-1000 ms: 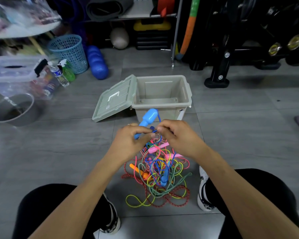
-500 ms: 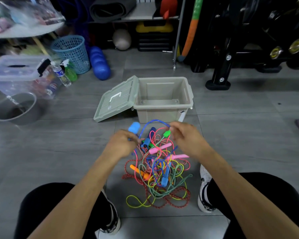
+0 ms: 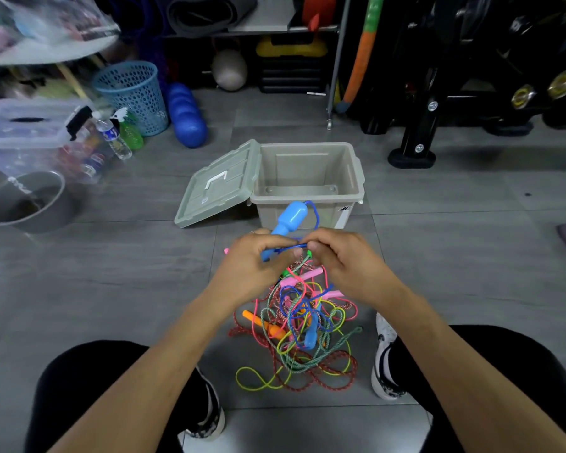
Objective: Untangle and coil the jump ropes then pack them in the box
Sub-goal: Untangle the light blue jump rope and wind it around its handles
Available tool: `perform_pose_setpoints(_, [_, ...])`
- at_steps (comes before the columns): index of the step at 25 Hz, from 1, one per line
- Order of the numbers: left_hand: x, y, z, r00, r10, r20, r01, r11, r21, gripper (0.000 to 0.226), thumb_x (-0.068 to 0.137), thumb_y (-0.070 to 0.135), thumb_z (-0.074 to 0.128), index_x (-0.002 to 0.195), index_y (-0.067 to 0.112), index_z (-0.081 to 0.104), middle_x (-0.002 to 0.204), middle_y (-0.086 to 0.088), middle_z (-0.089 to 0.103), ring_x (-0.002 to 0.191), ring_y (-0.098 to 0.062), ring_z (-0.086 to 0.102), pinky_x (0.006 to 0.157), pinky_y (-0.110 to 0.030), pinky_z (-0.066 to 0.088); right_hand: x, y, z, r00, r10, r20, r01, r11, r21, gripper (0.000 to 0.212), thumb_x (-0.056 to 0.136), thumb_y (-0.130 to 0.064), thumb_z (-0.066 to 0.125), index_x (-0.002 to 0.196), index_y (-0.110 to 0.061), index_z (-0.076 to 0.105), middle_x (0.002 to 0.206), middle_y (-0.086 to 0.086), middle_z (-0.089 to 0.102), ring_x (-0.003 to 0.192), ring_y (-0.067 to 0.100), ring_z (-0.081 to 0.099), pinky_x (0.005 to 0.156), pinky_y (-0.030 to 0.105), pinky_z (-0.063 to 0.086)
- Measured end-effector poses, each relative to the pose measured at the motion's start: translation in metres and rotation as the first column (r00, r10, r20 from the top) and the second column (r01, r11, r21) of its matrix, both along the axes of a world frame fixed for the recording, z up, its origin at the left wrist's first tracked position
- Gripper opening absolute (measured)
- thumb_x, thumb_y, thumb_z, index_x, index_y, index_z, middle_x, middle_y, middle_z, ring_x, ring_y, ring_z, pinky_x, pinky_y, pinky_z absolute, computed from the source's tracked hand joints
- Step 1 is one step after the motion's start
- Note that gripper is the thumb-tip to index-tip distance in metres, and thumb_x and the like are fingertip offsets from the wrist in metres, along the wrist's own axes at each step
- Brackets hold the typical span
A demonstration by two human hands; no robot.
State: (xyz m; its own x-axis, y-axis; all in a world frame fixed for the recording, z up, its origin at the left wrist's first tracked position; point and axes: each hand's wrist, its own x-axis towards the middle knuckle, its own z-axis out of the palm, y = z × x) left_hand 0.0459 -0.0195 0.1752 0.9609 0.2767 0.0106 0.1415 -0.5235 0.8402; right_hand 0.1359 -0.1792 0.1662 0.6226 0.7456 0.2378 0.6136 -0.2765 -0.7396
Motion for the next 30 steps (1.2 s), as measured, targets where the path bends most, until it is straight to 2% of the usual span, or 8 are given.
perform_pose_setpoints(6, [0.005,0.000,0.003,0.991,0.125,0.049,-0.124,0.992,-0.039,0.010,0.088,0.020,0.067,0.081,0.017,0.075,0.083,-0.013,0.065,0.070,-0.016,0.057,0.071,-0.030,0.047,0.001,0.001,-0.007,0.906,-0.010,-0.423,-0.028,0.996,-0.083,0.024,0.098,-0.014,0.045,0.079,-0.020,0.057,0.067,0.000,0.061,0.063,0.013,0.057,0.068,0.036,0.049])
perform_pose_setpoints(12, [0.002,0.018,0.010,0.905,0.424,-0.033,-0.405,0.835,-0.373,0.013,0.093,0.018,0.061,0.086,0.017,0.073,0.062,0.008,0.055,0.043,0.000,0.042,0.037,-0.015,0.033,0.008,-0.007,-0.027,0.898,-0.076,-0.433,-0.114,0.911,-0.397,0.019,0.099,-0.008,0.040,0.090,-0.010,0.057,0.074,-0.007,0.060,0.067,0.005,0.057,0.066,0.018,0.044])
perform_pose_setpoints(14, [0.000,0.024,0.002,0.911,0.359,-0.203,-0.402,0.884,-0.240,0.012,0.092,0.019,0.062,0.088,0.016,0.072,0.062,0.011,0.060,0.042,0.003,0.046,0.042,-0.014,0.034,0.009,-0.004,-0.021,0.948,-0.106,-0.300,0.022,0.963,-0.269,0.020,0.098,-0.006,0.042,0.084,-0.005,0.057,0.071,0.001,0.063,0.062,0.012,0.054,0.066,0.029,0.046])
perform_pose_setpoints(16, [-0.004,0.032,-0.009,0.885,0.268,-0.381,-0.276,0.961,0.033,0.013,0.089,0.021,0.066,0.077,0.023,0.071,0.070,0.006,0.065,0.058,-0.005,0.055,0.055,-0.018,0.039,0.008,-0.002,-0.009,0.940,-0.159,-0.301,0.156,0.987,-0.033,0.020,0.098,-0.007,0.045,0.089,-0.002,0.062,0.066,-0.009,0.063,0.060,0.007,0.050,0.062,0.023,0.044])
perform_pose_setpoints(18, [-0.005,0.034,-0.013,0.886,0.182,-0.427,-0.161,0.983,0.085,0.011,0.085,0.020,0.071,0.076,0.026,0.071,0.086,0.002,0.068,0.078,-0.010,0.061,0.069,-0.017,0.041,0.008,0.000,0.000,0.932,-0.165,-0.322,0.207,0.973,0.103,0.020,0.098,-0.008,0.046,0.095,-0.007,0.066,0.068,-0.005,0.060,0.062,0.008,0.048,0.060,0.025,0.043])
perform_pose_setpoints(21, [-0.006,0.024,0.000,0.968,0.074,-0.240,-0.105,0.987,-0.119,0.017,0.081,0.019,0.076,0.097,0.025,0.074,0.096,0.010,0.071,0.084,0.009,0.061,0.076,-0.003,0.041,0.006,0.001,0.001,0.967,-0.094,-0.236,0.110,0.992,0.058,0.019,0.097,-0.011,0.048,0.093,-0.014,0.067,0.073,0.015,0.061,0.064,0.012,0.047,0.062,0.032,0.042])
perform_pose_setpoints(26, [-0.003,0.011,0.005,0.999,-0.013,-0.031,0.012,0.999,-0.036,0.012,0.082,0.027,0.074,0.092,0.021,0.077,0.086,0.005,0.069,0.069,0.001,0.061,0.071,-0.024,0.047,0.001,0.000,0.001,0.989,0.027,-0.145,-0.027,1.000,-0.002,0.021,0.097,-0.015,0.048,0.084,-0.022,0.063,0.061,0.001,0.049,0.057,0.011,0.042,0.057,0.034,0.039])
perform_pose_setpoints(30, [0.002,0.008,0.009,0.984,0.170,0.060,-0.158,0.972,-0.173,0.013,0.085,0.010,0.070,0.078,0.021,0.073,0.075,0.004,0.065,0.059,0.001,0.053,0.062,-0.015,0.041,0.005,-0.001,-0.010,0.935,0.035,-0.354,-0.047,0.999,-0.024,0.028,0.098,-0.012,0.048,0.075,-0.026,0.057,0.066,-0.005,0.056,0.064,0.011,0.052,0.065,0.032,0.045])
